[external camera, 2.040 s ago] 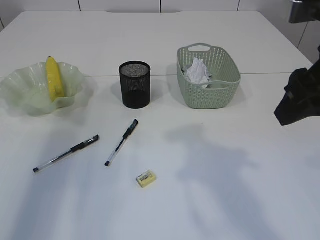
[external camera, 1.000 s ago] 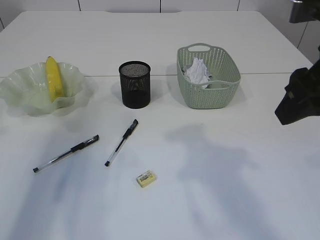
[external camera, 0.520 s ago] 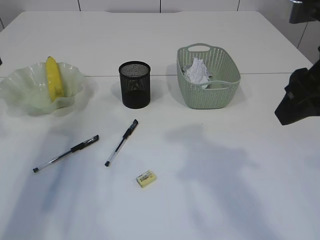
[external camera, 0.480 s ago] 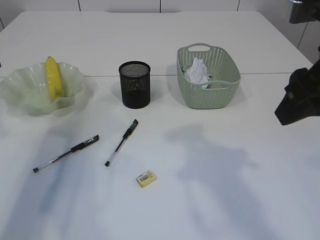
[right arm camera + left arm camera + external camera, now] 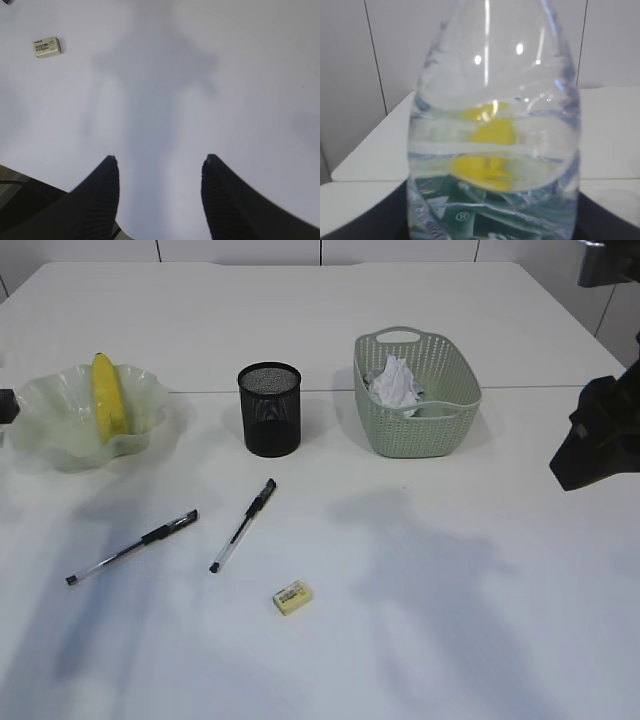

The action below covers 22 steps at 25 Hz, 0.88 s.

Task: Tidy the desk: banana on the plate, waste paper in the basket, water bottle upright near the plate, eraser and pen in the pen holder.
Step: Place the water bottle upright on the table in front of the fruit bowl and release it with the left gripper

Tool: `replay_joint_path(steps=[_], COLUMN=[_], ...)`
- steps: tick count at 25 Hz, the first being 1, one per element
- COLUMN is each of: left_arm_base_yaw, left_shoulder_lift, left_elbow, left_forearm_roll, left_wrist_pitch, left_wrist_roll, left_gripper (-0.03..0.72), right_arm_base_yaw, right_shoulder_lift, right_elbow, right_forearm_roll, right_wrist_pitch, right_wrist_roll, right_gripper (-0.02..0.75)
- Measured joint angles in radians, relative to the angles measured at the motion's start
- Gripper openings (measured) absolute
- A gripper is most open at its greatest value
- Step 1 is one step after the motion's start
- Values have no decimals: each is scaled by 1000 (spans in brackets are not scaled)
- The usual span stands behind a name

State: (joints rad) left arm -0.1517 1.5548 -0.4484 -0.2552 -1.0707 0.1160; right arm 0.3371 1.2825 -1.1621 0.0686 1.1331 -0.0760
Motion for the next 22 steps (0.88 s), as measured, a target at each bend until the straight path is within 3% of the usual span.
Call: replay_joint_path(steps=[14, 22], left_arm_base_yaw=[0, 6], left_shoulder_lift=[147, 235], left_elbow=[0, -74], left_forearm_roll=[42, 302], left_wrist_pitch=[-14, -14], left_wrist_roll=[-21, -22], left_gripper=[391, 391], right_arm_base_yaw=[0, 0], right_shoulder_lift=[26, 27], right_elbow=[0, 0], right_forearm_roll=[0, -2], right_wrist_pitch=[-4, -4], right_wrist_roll=[-10, -17], right_gripper=[394, 393])
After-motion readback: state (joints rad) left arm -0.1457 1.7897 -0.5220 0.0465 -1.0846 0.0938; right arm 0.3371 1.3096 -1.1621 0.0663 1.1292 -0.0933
